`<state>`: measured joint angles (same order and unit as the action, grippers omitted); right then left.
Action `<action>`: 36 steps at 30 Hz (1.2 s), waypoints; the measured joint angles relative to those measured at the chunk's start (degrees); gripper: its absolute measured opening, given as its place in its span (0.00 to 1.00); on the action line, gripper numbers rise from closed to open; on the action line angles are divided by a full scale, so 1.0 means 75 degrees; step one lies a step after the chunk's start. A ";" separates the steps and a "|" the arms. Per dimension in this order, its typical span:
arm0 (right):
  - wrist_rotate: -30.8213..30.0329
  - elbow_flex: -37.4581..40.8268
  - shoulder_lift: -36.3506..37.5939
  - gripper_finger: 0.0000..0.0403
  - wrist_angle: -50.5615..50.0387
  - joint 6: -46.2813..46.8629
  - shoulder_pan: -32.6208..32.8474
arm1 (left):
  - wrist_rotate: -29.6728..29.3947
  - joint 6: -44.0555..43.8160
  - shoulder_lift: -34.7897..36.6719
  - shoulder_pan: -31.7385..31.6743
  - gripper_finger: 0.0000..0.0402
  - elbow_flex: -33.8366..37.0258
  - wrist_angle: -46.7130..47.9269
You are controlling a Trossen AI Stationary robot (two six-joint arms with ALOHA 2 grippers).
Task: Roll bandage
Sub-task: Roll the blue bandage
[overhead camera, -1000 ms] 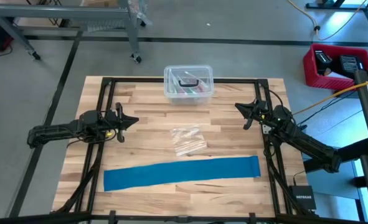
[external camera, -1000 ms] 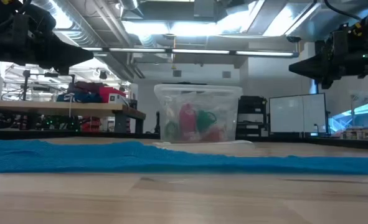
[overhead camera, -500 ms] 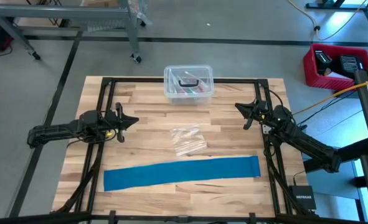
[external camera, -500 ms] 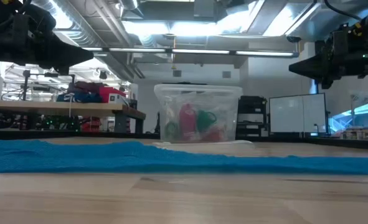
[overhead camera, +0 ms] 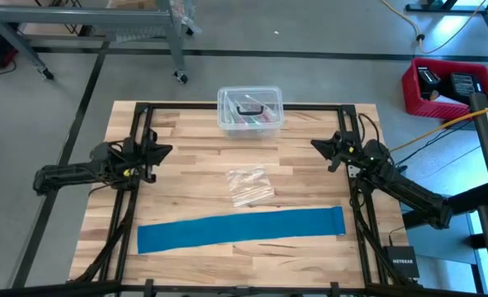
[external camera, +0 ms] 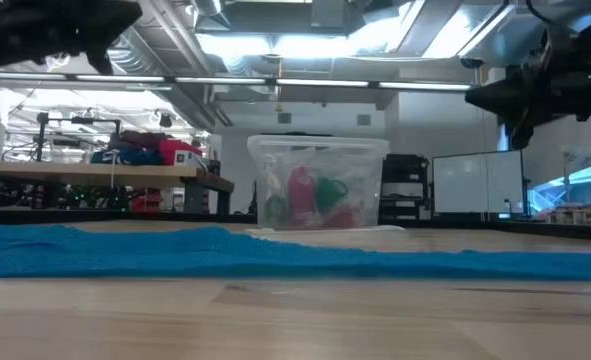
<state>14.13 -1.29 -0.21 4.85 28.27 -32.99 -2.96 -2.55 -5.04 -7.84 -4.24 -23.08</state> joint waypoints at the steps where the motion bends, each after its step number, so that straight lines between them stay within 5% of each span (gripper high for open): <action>1: 0.0002 -0.0001 -0.0001 0.06 -0.0007 0.0003 0.0000 | 0.0001 0.0000 -0.0261 0.0000 0.03 -0.0164 -0.0008; 12: 0.0134 -0.0017 -0.0002 0.06 -0.0041 0.0467 0.0003 | 0.0135 -0.0255 -0.5423 0.0801 0.03 -0.3209 0.0015; 21: 0.2134 -0.0042 -0.0002 0.06 0.0386 0.0637 0.0005 | 0.0006 -0.0358 -0.9909 0.2393 0.03 -0.6021 -0.0006; 36: 0.3277 -0.0042 -0.0002 0.06 0.0354 0.0798 0.0003 | -0.0568 -0.1445 -1.5387 0.3211 0.03 -0.9459 0.0250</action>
<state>38.71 -1.61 -0.23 7.51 34.26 -32.97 -7.22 -13.38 -120.44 16.25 -75.18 -21.20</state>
